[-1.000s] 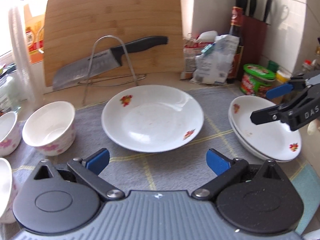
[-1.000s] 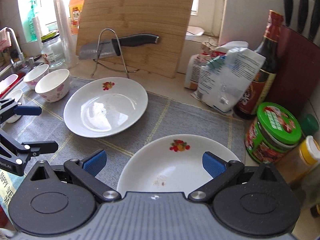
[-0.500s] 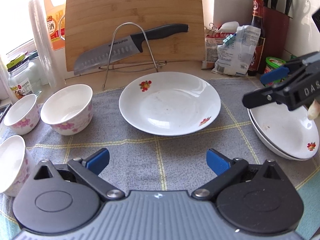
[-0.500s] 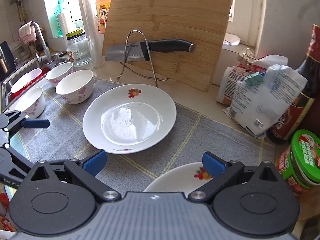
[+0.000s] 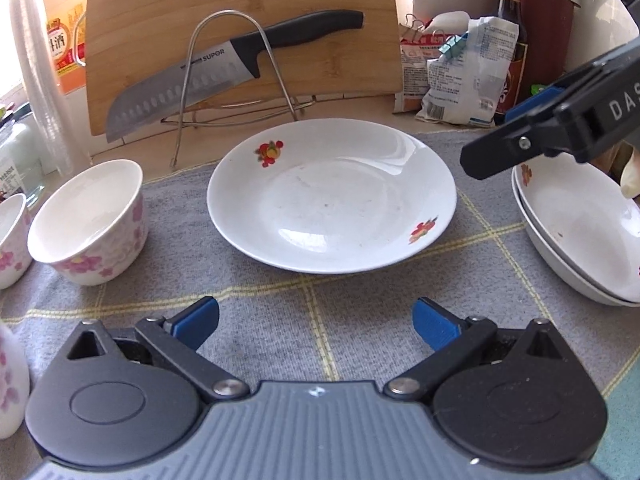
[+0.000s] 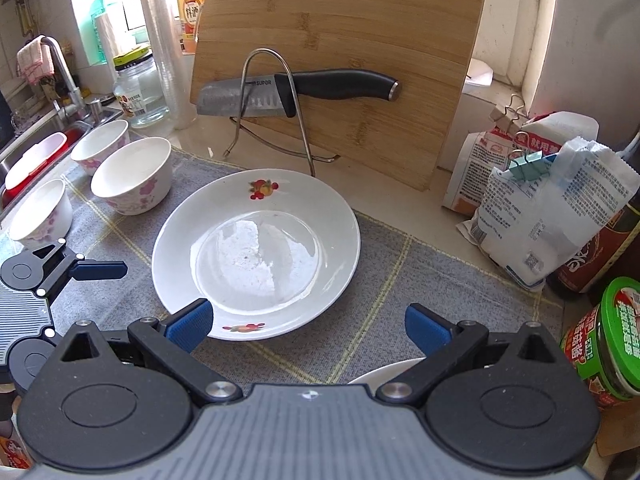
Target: Organize plates and bowls
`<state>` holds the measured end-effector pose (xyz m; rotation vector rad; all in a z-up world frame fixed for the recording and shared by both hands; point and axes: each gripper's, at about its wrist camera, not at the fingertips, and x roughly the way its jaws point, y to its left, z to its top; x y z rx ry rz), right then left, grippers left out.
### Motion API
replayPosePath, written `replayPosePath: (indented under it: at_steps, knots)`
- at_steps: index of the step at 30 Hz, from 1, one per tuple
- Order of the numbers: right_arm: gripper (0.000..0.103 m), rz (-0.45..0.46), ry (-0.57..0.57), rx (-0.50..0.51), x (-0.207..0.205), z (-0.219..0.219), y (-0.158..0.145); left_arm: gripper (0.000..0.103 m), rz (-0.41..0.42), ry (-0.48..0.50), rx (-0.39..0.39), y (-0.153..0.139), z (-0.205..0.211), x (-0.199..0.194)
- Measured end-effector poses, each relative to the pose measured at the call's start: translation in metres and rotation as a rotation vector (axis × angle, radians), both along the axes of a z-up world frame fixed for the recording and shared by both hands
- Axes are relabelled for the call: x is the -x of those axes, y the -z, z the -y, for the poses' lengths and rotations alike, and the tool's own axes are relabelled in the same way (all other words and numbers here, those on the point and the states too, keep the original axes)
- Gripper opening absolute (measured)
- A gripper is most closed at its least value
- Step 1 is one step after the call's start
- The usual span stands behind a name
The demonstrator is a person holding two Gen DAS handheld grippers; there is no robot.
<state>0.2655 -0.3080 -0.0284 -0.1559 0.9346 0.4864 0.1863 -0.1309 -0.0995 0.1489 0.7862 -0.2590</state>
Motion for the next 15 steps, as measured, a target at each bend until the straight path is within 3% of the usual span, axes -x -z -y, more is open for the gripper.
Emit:
replayPosePath:
  at_steps: [15]
  knots:
    - [0.103, -0.053, -0.017, 0.021, -0.027, -0.011, 0.010, 0.102, -0.017, 0.011, 0.031, 0.011, -0.004, -0.019]
